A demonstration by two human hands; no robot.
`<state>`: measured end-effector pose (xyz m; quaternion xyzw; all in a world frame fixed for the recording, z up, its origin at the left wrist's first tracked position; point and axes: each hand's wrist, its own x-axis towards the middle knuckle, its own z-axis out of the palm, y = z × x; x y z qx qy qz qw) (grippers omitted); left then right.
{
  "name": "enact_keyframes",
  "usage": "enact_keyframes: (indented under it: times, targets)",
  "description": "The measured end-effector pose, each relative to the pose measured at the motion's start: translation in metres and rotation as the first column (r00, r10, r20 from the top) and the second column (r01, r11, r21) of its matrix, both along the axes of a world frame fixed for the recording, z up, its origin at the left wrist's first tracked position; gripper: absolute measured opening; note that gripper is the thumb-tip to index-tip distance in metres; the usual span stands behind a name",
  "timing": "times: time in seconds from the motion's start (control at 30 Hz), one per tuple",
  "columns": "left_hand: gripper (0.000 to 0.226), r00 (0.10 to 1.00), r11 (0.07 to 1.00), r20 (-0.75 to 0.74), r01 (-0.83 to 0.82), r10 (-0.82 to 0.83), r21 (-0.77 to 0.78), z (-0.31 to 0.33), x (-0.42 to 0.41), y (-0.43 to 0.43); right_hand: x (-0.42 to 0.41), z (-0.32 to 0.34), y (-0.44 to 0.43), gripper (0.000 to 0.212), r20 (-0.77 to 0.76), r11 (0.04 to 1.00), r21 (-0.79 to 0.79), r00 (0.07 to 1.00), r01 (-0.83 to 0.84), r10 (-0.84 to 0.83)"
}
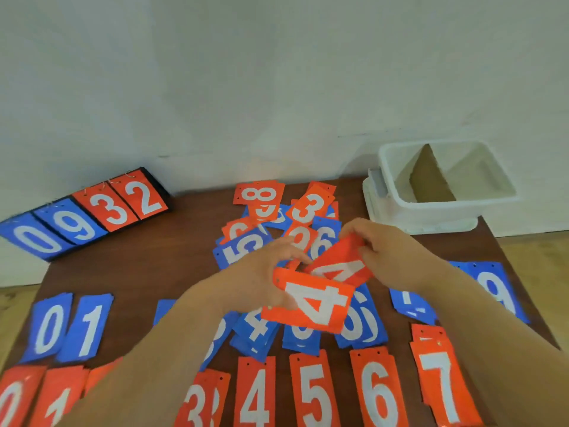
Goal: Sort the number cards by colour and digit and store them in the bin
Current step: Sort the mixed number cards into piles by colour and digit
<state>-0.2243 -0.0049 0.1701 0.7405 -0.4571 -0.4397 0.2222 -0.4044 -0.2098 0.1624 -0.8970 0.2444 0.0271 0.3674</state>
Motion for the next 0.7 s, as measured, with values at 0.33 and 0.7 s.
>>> enact_keyframes:
  times: [0.33,0.7]
  targets:
    - [0.052,0.891,0.889,-0.165,-0.443,0.422,-0.118,0.015,-0.175,0.003,-0.138,0.028,0.031,0.026,0.295,0.980,-0.077,0.943,0.182,-0.152]
    - [0.027,0.606,0.607,-0.342,-0.786,0.718,-0.118,-0.013,-0.234,0.050,-0.176,0.002,0.045,0.015,0.167,0.898,0.247,0.897,0.364,-0.410]
